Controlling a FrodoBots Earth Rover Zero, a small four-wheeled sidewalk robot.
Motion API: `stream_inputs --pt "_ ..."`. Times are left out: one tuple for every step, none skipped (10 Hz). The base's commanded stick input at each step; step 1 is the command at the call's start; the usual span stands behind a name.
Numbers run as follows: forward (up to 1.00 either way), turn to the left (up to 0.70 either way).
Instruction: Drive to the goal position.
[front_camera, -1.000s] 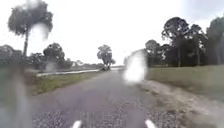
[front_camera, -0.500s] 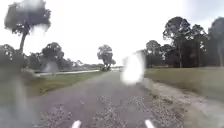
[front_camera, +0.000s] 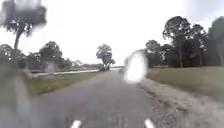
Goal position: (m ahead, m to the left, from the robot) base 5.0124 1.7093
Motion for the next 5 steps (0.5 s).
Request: stream_inputs --pt "0.99 0.00" --pt "1.00 0.00" --pt "1.00 0.00" --pt "1.00 0.00" --pt "1.00 0.00"
